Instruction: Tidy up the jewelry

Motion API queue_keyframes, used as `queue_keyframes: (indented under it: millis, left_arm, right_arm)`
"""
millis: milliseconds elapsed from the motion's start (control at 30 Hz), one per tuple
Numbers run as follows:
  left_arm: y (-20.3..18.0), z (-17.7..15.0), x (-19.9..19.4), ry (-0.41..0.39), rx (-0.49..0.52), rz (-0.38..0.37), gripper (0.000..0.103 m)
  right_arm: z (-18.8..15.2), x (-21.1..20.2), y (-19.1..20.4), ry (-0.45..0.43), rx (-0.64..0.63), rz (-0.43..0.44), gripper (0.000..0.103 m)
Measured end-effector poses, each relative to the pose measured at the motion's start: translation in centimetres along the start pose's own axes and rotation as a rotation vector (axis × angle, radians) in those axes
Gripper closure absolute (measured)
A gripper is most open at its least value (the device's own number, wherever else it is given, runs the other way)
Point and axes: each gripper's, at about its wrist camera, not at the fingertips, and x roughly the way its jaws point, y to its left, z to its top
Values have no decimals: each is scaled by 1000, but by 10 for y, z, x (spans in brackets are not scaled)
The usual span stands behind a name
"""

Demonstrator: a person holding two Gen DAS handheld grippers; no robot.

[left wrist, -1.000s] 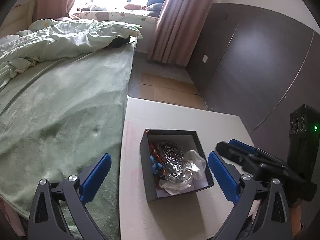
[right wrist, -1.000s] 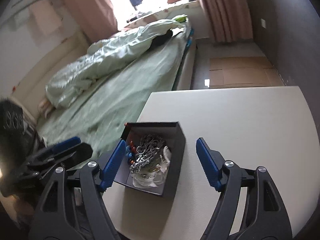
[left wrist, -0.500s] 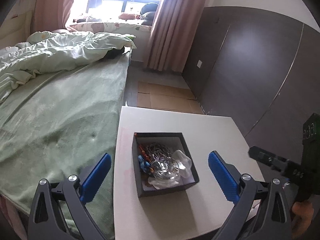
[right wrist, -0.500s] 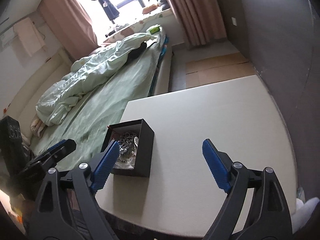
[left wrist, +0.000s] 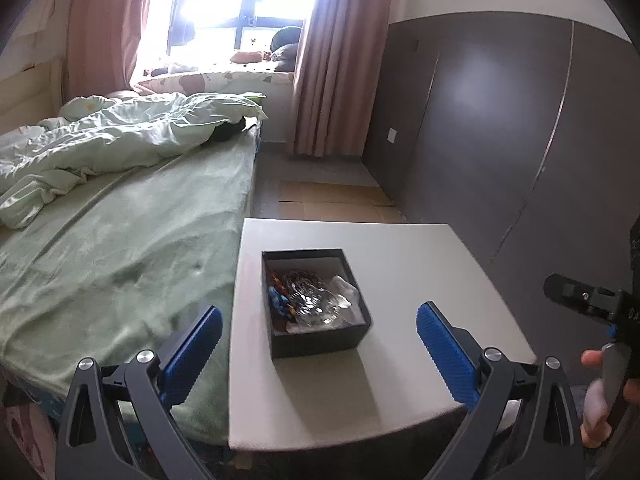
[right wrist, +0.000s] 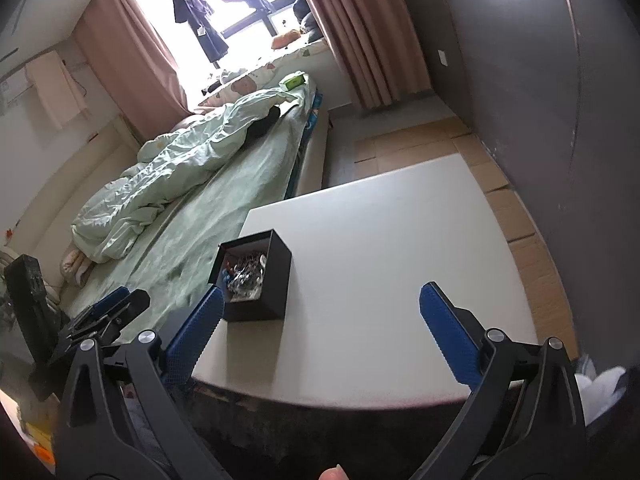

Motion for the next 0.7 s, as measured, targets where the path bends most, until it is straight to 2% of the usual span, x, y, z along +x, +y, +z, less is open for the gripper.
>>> queue_keyframes:
  millis: [400, 700]
  left_arm:
    - [-24, -26, -51, -31, 4, -47, 9]
    - [-40, -35, -80, -70, 27, -63, 9]
  right_arm:
    - [-36, -58, 2, -20, -1, -11, 5]
    - [-49, -79, 8, -10, -29, -39, 5]
